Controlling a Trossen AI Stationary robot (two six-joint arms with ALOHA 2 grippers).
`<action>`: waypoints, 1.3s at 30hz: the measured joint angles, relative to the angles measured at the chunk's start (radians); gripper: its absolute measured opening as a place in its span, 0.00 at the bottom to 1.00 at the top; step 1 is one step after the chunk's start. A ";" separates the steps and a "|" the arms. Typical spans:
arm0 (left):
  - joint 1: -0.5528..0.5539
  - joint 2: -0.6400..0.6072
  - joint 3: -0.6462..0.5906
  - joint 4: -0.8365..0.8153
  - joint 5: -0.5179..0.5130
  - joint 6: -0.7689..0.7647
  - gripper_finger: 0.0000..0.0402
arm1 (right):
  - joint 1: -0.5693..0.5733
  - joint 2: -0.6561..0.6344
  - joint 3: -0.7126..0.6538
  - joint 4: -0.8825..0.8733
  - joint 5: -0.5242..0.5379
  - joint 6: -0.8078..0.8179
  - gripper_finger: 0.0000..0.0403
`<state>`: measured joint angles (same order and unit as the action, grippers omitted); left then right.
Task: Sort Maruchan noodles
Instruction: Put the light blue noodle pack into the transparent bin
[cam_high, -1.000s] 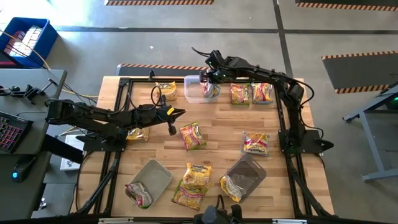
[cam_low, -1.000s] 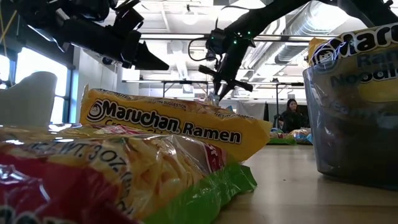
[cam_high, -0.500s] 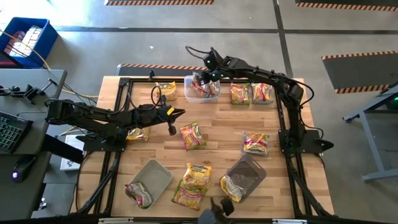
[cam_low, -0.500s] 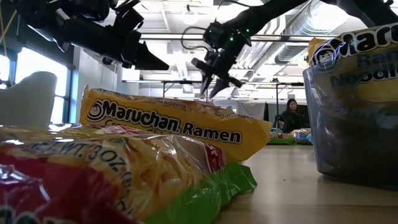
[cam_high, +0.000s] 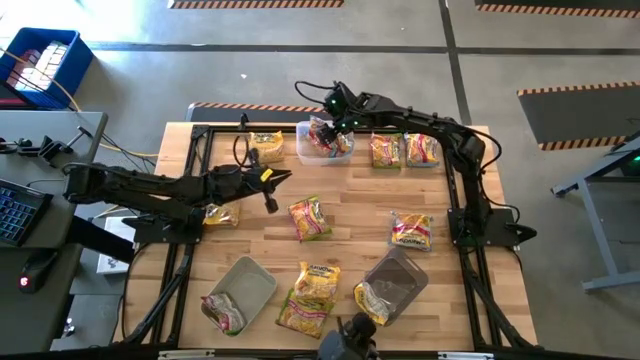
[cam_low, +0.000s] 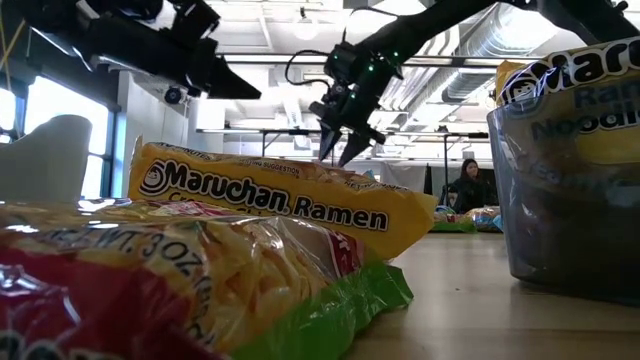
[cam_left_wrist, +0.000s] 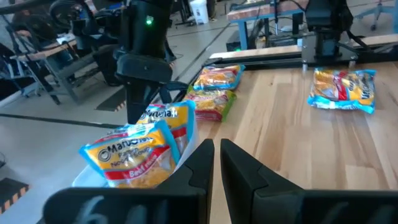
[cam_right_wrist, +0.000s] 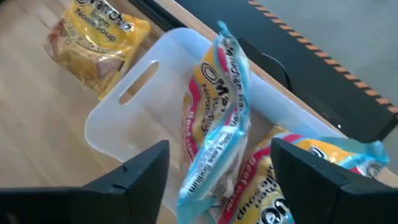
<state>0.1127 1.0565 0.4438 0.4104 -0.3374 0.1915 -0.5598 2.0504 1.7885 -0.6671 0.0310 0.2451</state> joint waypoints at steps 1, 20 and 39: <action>0.000 -0.024 0.000 -0.018 0.000 -0.004 0.05 | 0.000 0.002 0.000 0.004 0.006 0.000 0.68; 0.067 -0.383 -0.137 -0.033 0.144 -0.068 0.05 | 0.039 0.081 0.000 0.052 0.086 0.001 0.70; 0.071 -0.383 -0.137 -0.048 0.171 -0.069 0.05 | 0.059 0.129 0.000 0.071 0.069 0.024 0.17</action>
<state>0.1841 0.6730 0.3065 0.3620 -0.1661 0.1226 -0.5011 2.1792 1.7882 -0.5960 0.1001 0.2694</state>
